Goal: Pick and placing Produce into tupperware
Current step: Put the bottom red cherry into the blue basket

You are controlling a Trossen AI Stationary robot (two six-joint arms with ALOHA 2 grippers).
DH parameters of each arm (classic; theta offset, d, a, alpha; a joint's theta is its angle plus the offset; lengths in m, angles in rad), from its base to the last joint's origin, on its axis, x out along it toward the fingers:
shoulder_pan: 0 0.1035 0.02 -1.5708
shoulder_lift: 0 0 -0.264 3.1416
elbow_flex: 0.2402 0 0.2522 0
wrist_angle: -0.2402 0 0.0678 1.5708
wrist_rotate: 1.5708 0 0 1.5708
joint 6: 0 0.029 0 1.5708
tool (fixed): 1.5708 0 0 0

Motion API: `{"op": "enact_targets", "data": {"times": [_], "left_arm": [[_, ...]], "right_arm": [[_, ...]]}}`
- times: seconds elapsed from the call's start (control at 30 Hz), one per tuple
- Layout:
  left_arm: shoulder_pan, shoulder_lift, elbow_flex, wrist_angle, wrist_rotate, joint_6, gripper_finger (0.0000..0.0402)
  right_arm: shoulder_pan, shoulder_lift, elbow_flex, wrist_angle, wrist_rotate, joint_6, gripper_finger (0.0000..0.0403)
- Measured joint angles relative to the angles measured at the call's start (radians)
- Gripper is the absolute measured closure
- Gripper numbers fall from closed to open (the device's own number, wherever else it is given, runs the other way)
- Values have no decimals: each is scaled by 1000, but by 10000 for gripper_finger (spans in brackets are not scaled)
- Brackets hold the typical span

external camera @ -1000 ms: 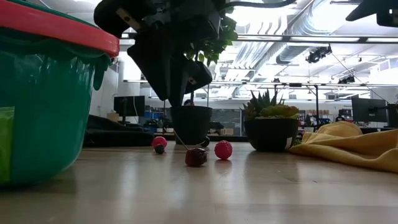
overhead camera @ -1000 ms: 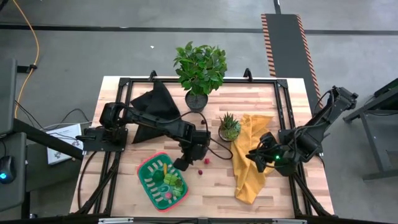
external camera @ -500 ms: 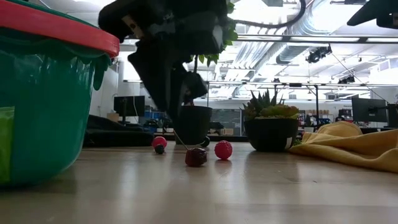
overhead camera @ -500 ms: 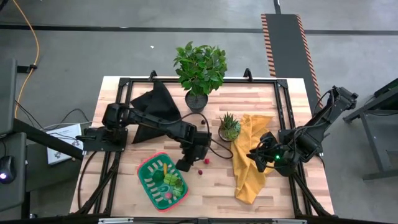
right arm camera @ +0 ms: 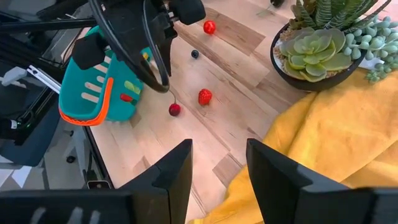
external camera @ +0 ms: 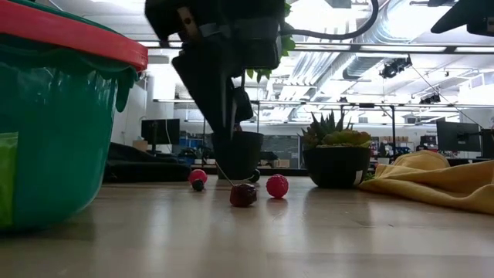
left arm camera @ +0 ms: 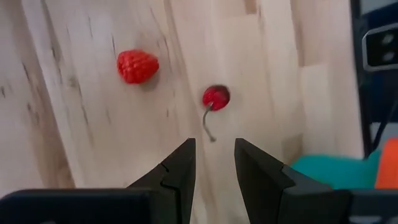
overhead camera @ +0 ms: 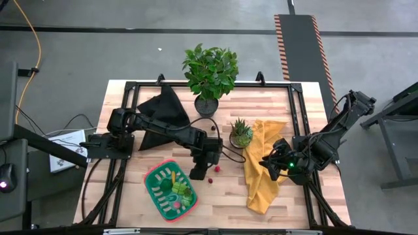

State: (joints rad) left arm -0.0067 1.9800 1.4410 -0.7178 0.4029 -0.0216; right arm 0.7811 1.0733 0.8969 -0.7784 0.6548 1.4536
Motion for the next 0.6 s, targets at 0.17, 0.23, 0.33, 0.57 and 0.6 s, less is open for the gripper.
{"op": "enact_targets", "data": {"times": [0.17,0.23,0.33,0.57,0.6], "left_arm": [[0,0,0,30,29,-59,302],[0,0,0,29,31,-65,302],[0,3,0,29,31,-70,302],[0,6,41,6,24,-62,302],[0,6,56,7,14,-58,302]], "right_arm": [[0,0,0,0,0,-6,261],[0,0,0,0,0,-7,261],[0,0,0,0,0,-11,261],[0,0,-1,1,0,-19,261],[0,0,-1,1,0,-21,261]]}}
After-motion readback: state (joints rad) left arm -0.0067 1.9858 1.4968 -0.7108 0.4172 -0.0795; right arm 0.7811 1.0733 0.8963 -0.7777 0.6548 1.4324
